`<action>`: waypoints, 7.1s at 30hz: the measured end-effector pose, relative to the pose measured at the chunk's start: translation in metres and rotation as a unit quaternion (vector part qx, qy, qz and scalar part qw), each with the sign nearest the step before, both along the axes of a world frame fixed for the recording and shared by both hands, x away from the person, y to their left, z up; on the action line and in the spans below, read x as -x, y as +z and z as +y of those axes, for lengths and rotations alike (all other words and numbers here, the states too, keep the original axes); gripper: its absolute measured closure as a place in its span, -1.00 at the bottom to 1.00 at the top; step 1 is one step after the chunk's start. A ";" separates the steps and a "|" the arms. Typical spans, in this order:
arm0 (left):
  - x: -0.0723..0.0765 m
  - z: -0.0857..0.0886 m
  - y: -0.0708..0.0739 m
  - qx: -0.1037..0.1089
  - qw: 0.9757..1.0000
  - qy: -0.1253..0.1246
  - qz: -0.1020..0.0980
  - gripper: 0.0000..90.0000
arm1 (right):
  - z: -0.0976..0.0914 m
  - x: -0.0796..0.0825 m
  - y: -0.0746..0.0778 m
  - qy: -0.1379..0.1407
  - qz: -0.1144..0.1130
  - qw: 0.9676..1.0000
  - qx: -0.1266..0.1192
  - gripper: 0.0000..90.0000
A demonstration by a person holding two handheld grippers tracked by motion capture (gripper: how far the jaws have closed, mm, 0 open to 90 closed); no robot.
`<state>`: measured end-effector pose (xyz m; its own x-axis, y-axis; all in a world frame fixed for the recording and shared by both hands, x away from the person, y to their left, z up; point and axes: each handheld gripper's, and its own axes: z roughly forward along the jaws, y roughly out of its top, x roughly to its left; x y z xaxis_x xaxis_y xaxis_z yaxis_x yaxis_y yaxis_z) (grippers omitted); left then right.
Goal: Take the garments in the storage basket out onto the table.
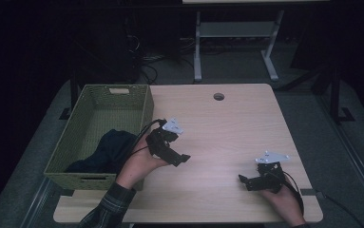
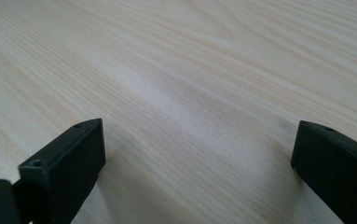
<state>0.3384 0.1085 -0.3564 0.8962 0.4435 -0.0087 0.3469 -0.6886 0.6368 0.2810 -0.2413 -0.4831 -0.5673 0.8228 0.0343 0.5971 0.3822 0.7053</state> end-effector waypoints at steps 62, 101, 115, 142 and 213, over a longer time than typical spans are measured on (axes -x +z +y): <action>-0.005 0.107 0.039 0.012 0.993 0.117 -0.019 -0.67 | 0.000 0.000 0.000 0.000 0.001 1.000 0.001 -0.94; -0.004 0.180 0.037 -0.002 0.978 0.207 -0.023 -0.67 | 0.000 0.000 0.000 0.000 0.001 1.000 0.001 -0.94; -0.006 0.199 0.025 -0.011 0.977 0.214 0.005 -0.68 | 0.000 0.000 0.000 0.000 0.001 1.000 0.001 -0.94; -0.023 0.202 -0.015 -0.049 0.979 0.190 0.062 -0.69 | 0.000 0.000 0.000 0.001 -0.002 1.000 0.002 -0.94; -0.034 0.188 0.008 -0.115 0.974 0.166 0.106 0.28 | 0.000 0.000 0.000 -0.001 0.001 1.000 0.001 -0.94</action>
